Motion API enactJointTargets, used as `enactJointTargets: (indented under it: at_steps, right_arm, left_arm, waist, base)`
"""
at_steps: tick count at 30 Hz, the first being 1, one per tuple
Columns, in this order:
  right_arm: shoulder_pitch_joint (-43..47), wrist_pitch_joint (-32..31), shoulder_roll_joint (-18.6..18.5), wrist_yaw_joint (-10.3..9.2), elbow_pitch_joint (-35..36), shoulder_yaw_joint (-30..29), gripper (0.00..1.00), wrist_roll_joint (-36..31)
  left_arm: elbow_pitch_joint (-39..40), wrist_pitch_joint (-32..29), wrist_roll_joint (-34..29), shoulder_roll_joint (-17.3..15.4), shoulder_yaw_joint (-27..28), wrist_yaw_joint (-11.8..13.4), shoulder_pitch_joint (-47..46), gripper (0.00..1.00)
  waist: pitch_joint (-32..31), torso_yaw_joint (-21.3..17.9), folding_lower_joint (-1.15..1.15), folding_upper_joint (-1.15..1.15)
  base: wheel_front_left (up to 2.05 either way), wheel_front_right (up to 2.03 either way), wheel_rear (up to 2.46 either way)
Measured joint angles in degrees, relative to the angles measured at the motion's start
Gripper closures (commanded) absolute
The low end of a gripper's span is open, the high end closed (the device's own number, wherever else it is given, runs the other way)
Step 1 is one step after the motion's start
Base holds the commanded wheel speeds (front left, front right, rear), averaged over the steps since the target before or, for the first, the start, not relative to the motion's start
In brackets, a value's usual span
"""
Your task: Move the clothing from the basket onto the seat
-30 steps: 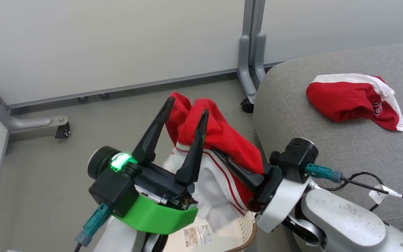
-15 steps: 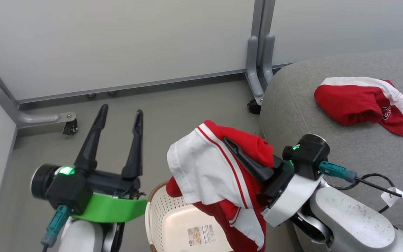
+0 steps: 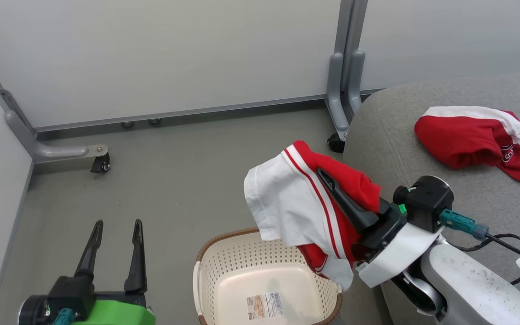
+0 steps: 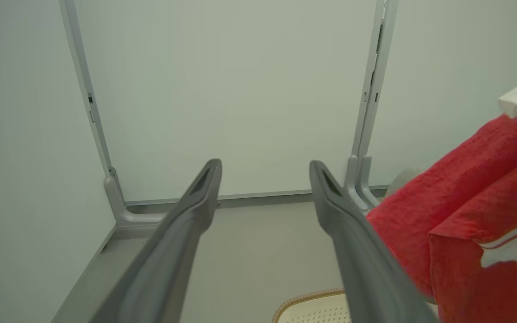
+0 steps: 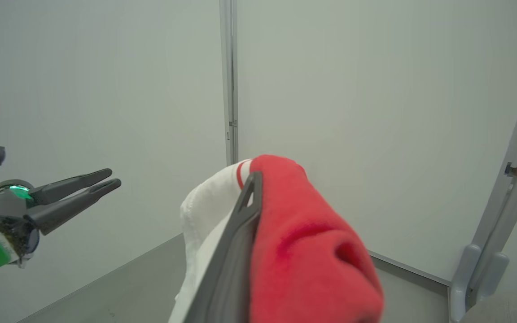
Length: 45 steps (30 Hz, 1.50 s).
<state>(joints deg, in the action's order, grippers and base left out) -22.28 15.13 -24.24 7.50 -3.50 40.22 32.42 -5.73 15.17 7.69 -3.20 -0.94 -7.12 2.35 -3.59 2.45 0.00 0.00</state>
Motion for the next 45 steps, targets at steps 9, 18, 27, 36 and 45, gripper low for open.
enactJointTargets:
  at_steps: [9, 18, 27, 36, 45]
  right_arm:
    - [2.6, 0.0, 0.1, 0.00, 0.4, -3.1, 1.00, -1.0]
    - [4.0, 0.0, 0.4, 0.00, 0.4, -4.2, 1.00, -1.4]
    - [4.1, 0.0, -0.3, 0.00, 0.2, -4.6, 1.00, -1.9]
    - [4.1, 0.0, -1.9, 0.00, 0.4, -7.1, 1.00, -2.7]
    - [4.5, 0.0, -2.9, 0.00, 1.1, -11.1, 1.00, -3.6]
  left_arm:
    - [-5.5, 0.0, 0.0, 0.3, 0.7, -0.2, 3.4, 0.00]
    - [-6.1, 0.0, 0.4, 0.3, -0.3, -0.3, 3.8, 0.00]
    - [-5.9, 0.0, 0.4, 0.3, -0.4, -0.3, 3.8, 0.00]
    - [-5.6, 0.0, 2.0, 0.3, -1.8, -0.1, 3.1, 0.00]
    - [-5.3, 0.0, 2.9, 0.4, -3.5, 0.6, 1.8, 0.00]
  waist:
    - [-0.2, 0.6, 0.00, 0.00]
    - [-0.5, 0.6, 0.00, 0.00]
    - [-0.4, -1.9, 0.00, 0.00]
    - [0.3, -7.7, 0.00, 0.00]
    - [1.3, -15.5, 0.00, 0.00]
  base:
    - [0.00, 0.00, 0.00]
    - [0.00, 0.00, 0.00]
    - [0.00, 0.00, 0.00]
    - [0.00, 0.00, 0.00]
    - [0.00, 0.00, 0.00]
